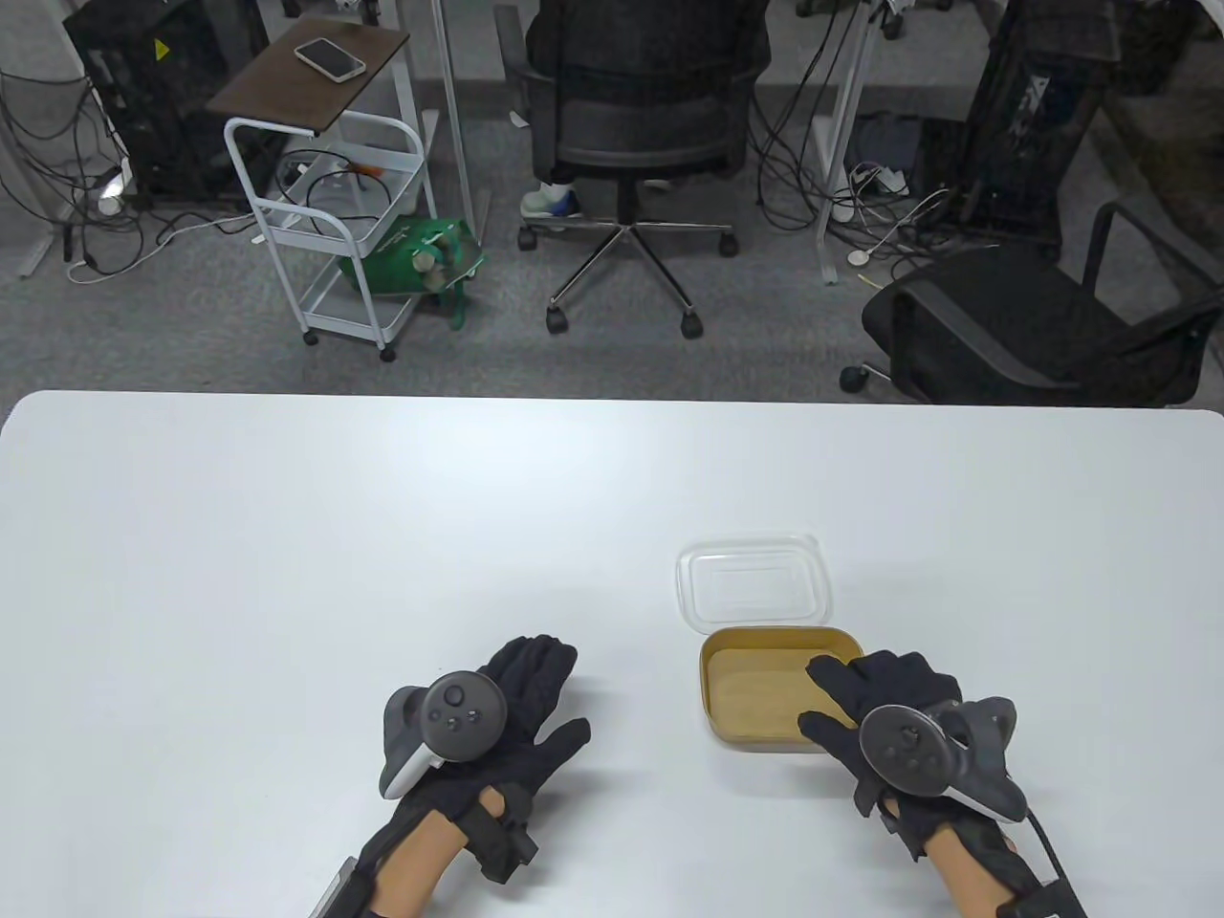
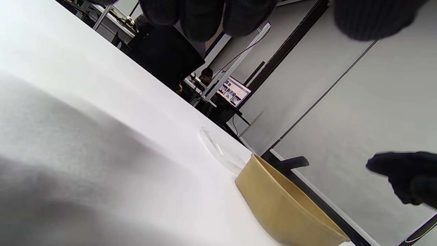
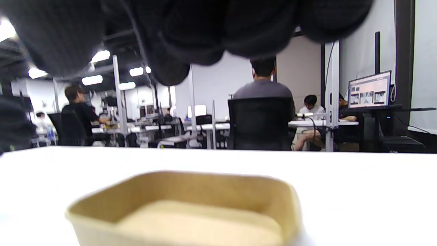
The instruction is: Cover the takeout box
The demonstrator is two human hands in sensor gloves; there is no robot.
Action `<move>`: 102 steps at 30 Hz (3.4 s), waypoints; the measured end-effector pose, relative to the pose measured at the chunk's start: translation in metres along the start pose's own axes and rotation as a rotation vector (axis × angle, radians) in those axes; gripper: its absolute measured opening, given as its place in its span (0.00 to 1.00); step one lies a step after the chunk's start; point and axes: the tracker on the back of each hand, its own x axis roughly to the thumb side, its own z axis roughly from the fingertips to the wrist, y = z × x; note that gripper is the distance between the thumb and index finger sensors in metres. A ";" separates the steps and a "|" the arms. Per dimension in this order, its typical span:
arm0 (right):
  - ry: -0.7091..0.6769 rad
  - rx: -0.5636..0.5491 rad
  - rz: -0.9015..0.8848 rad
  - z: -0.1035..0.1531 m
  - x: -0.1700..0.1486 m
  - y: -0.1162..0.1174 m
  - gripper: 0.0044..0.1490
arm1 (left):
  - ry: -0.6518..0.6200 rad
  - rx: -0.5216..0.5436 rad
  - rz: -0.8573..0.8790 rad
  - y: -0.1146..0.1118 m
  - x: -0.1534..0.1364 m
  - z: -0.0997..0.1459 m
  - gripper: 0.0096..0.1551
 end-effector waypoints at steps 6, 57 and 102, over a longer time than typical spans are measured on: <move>-0.017 0.116 0.163 0.001 -0.004 0.032 0.38 | 0.008 -0.004 -0.004 0.001 0.000 0.000 0.50; -0.212 0.036 0.309 -0.019 0.091 0.039 0.22 | 0.053 0.015 -0.003 0.009 -0.008 -0.001 0.50; -0.205 -0.033 -0.072 -0.034 0.132 0.045 0.38 | 0.013 -0.009 -0.013 0.004 -0.001 -0.001 0.50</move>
